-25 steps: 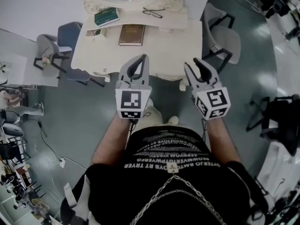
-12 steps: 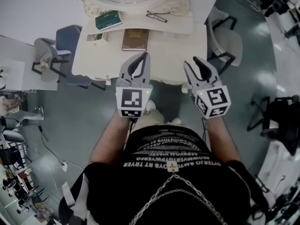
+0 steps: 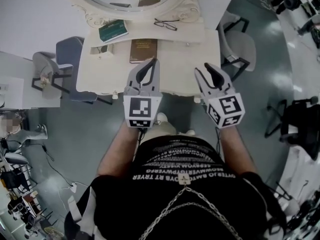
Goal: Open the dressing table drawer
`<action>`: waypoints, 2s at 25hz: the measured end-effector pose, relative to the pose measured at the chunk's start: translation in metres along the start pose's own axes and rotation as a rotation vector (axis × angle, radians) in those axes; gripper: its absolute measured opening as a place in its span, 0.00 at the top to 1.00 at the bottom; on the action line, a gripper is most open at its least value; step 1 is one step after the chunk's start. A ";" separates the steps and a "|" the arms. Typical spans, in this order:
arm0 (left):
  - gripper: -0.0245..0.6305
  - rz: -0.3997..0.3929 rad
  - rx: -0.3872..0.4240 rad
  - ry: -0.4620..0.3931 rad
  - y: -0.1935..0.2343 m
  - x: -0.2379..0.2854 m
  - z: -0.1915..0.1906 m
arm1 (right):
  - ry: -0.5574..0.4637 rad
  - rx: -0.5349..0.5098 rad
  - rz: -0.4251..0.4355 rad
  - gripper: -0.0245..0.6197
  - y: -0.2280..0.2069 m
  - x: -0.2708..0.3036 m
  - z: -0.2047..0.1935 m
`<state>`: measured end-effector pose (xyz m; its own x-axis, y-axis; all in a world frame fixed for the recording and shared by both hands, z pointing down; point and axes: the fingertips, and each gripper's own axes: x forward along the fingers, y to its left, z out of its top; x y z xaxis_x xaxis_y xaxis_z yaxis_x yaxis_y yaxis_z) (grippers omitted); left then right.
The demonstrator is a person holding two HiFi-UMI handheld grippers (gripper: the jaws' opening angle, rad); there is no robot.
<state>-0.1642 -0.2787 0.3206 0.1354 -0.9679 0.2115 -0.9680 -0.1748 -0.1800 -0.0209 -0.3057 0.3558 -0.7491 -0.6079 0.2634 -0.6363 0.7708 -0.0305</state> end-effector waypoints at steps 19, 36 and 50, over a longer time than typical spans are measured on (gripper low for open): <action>0.96 -0.092 -0.006 -0.051 0.060 0.025 -0.001 | 0.022 0.013 -0.111 0.78 0.018 0.047 0.011; 0.96 -0.143 -0.021 -0.037 0.064 0.049 -0.013 | 0.090 0.028 -0.152 0.77 0.003 0.058 -0.010; 0.96 -0.113 -0.038 0.037 0.078 0.117 -0.031 | 0.173 0.058 -0.085 0.77 -0.045 0.116 -0.037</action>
<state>-0.2304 -0.3995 0.3612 0.2370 -0.9349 0.2642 -0.9543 -0.2750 -0.1169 -0.0726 -0.4044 0.4231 -0.6529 -0.6246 0.4285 -0.7090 0.7030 -0.0556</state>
